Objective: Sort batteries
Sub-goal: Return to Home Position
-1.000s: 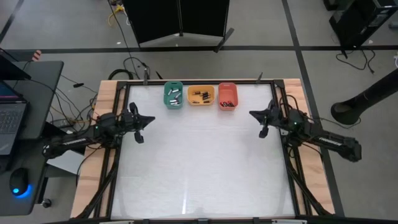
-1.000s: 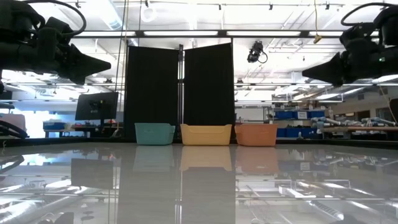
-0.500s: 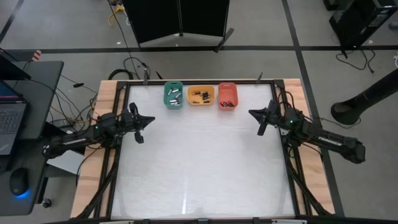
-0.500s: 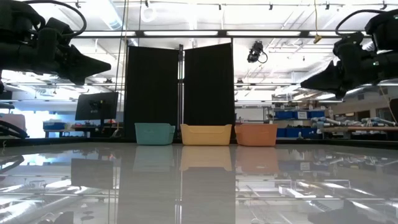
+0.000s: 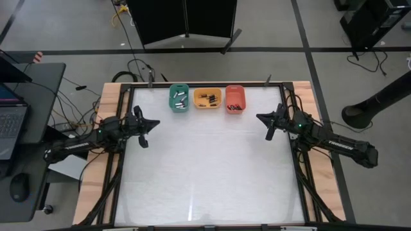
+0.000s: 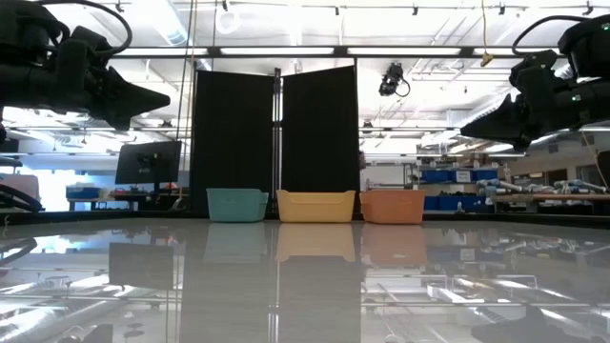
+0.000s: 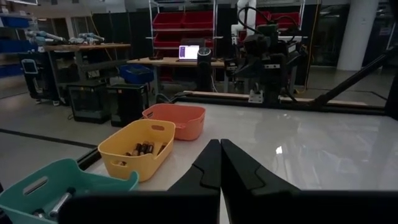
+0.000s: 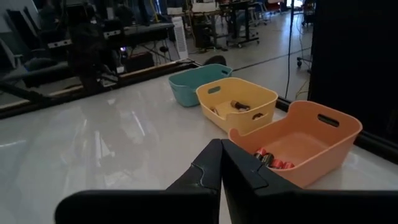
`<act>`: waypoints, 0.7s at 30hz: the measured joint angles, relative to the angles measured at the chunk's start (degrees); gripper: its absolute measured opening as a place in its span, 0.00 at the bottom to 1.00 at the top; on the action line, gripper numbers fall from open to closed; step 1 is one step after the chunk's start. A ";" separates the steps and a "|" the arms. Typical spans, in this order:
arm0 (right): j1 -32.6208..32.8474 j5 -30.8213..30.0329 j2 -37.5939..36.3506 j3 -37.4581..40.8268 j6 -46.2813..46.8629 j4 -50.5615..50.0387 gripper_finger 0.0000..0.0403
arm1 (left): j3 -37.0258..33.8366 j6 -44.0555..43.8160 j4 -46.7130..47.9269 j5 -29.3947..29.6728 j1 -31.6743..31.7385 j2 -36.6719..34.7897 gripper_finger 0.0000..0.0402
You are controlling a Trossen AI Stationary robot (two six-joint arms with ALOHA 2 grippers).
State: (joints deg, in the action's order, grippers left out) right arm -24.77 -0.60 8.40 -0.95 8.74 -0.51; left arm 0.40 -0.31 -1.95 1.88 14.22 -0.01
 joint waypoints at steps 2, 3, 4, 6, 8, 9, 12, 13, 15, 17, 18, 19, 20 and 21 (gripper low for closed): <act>0.00 0.04 0.00 0.00 0.15 0.00 0.05 | 0.00 -0.09 0.14 -0.01 0.00 0.00 0.02; 0.00 0.06 0.00 0.00 0.15 0.00 0.05 | 0.00 -0.09 0.06 -0.01 0.00 0.00 0.02; 0.00 0.06 0.00 0.00 0.15 0.00 0.05 | 0.00 -0.17 0.05 -0.01 0.00 0.00 0.02; 0.00 0.10 0.00 0.00 0.15 0.00 0.05 | 0.00 -0.45 0.06 -0.03 0.00 0.00 0.02; -0.02 0.17 0.00 0.00 0.15 0.00 0.05 | 0.00 -0.12 0.08 -0.04 0.00 0.00 0.02; 0.00 0.20 0.00 0.00 0.15 0.00 0.05 | 0.00 -0.11 0.08 -0.06 0.00 0.00 0.02; 0.00 0.20 0.00 0.00 0.15 0.00 0.05 | 0.00 -0.10 0.08 -0.06 0.00 0.00 0.02; 0.00 0.21 0.00 0.00 0.15 0.00 0.05 | 0.00 -0.09 0.10 -0.06 0.00 0.00 0.02; -0.01 0.22 0.00 0.00 0.15 0.00 0.05 | 0.00 -0.07 0.10 -0.08 0.00 0.00 0.02; 0.00 0.22 0.00 0.00 0.15 0.00 0.05 | 0.00 -0.07 0.10 -0.08 0.00 0.00 0.02; 0.00 0.22 0.00 0.00 0.15 0.00 0.05 | 0.00 -0.07 0.12 -0.08 0.00 0.00 0.02; 0.00 0.22 0.00 0.00 0.15 0.00 0.05 | 0.00 -0.05 0.10 -0.08 0.00 0.00 0.02; 0.00 0.22 0.00 0.00 0.15 0.00 0.05 | 0.00 -0.05 0.11 -0.10 0.00 0.00 0.02; 0.00 0.24 0.00 0.00 0.15 0.00 0.05 | 0.00 -0.03 0.12 -0.10 0.00 0.00 0.02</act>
State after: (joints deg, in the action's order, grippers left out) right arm -24.77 -0.36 8.40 -0.95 8.88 -0.51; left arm 0.40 -0.35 -1.83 1.78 14.22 -0.01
